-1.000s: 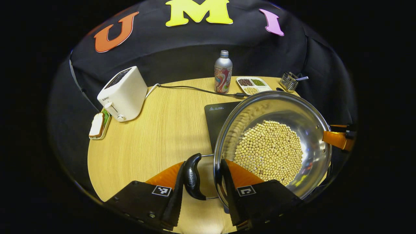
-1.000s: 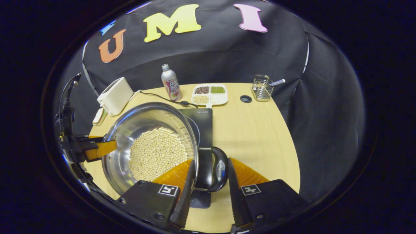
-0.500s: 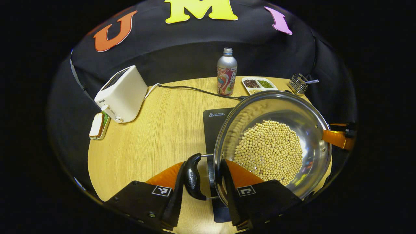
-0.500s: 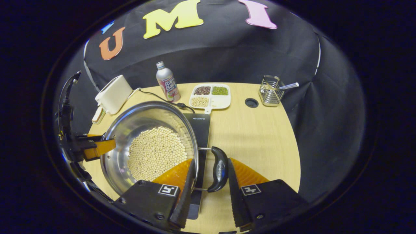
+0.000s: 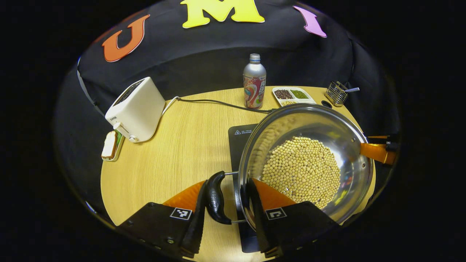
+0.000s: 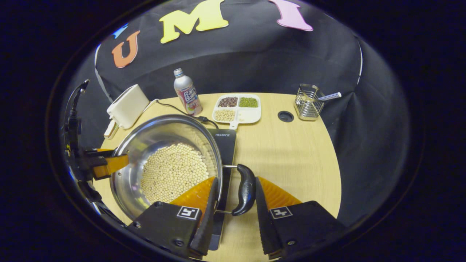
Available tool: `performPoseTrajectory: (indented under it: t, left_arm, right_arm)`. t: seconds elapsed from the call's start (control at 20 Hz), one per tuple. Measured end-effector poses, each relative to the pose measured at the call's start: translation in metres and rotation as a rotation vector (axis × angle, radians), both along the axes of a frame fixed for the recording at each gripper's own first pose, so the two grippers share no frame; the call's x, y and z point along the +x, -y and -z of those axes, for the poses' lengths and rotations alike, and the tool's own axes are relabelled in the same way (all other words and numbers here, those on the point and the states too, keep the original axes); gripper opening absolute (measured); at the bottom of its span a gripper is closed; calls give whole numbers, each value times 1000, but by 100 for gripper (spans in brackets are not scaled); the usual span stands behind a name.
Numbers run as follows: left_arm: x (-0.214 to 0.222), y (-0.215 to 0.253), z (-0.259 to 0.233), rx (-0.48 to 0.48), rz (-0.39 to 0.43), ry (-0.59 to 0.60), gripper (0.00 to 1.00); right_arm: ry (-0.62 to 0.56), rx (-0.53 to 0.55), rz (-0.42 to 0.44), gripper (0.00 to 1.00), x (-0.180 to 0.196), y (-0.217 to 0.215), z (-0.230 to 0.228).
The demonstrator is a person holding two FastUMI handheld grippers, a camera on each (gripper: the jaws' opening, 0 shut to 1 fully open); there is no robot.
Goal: First push the handle of the pot to place it horizontally, then grasp the pot with both hands and set it on the induction cooktop.
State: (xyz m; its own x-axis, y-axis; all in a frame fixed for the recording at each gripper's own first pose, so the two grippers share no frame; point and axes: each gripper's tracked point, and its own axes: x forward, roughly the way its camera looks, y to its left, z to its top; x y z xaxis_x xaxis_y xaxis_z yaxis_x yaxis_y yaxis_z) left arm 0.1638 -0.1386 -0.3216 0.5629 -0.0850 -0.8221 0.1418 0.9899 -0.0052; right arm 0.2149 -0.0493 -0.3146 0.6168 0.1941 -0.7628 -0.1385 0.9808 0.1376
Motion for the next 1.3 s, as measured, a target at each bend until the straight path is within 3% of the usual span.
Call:
performPoseTrajectory:
  t: [0.2,1.15,1.3]
  left_arm:
    - [5,0,1,4,8,15,58]
    - [10,1,1,0,3,65,59]
    - [9,2,0,-8,-3,71,59]
  right_arm:
    - [8,30,42,55,-1,1,2]
    - [38,25,43,55,2,5,0]
    - [63,44,49,59,5,6,-3]
